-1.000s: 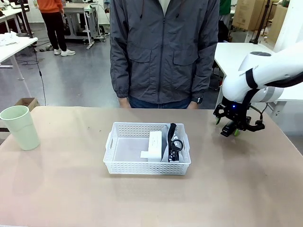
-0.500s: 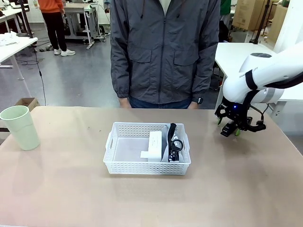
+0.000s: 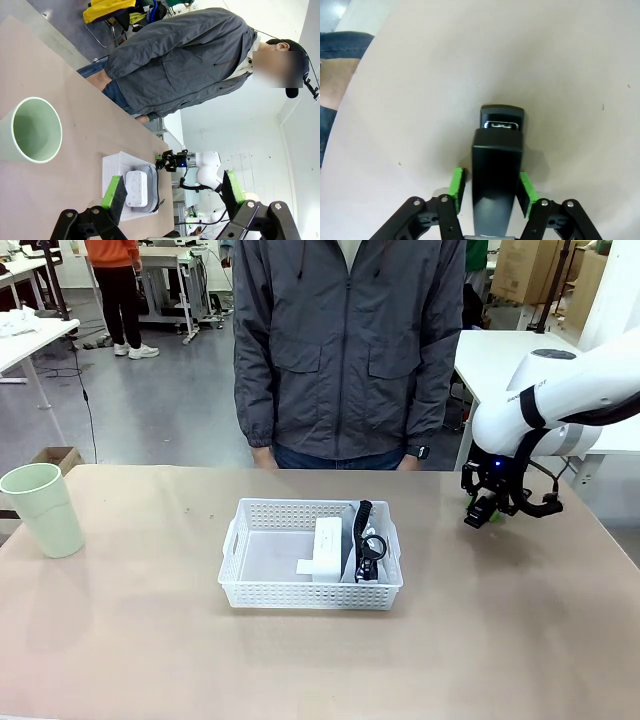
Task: Efficiently arrange items inside the basket to fit them all.
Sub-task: Pick up the Stapler and place it inside the Organizing basket.
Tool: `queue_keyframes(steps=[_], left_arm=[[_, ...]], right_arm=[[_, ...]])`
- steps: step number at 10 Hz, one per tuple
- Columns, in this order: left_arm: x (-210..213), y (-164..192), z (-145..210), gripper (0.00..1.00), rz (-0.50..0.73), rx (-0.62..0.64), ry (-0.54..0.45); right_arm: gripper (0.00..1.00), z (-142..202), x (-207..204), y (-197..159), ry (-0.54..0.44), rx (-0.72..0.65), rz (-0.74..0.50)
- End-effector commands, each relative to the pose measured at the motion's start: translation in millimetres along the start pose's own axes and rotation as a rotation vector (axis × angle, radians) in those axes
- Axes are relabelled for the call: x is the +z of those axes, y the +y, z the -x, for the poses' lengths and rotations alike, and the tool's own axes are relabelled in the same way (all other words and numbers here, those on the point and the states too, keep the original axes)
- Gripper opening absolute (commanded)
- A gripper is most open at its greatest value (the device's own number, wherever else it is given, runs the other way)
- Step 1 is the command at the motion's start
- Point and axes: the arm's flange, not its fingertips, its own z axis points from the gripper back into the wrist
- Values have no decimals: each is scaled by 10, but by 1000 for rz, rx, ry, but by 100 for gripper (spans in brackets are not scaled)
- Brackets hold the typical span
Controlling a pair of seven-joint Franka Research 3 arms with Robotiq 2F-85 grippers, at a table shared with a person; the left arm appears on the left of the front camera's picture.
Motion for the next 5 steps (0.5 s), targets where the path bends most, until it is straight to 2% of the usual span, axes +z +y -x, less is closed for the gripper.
queue_keyframes(steps=[1,3,5], left_arm=[[5,-10,3,100,18,-16,-4],[5,-10,3,100,18,-16,-4],[5,-10,3,100,18,-16,-4]], right_arm=[[18,25,-20,37,-13,-28,10],[0,-4,-28,39,-10,-33,16],[0,-17,-34,43,0,-30,18]])
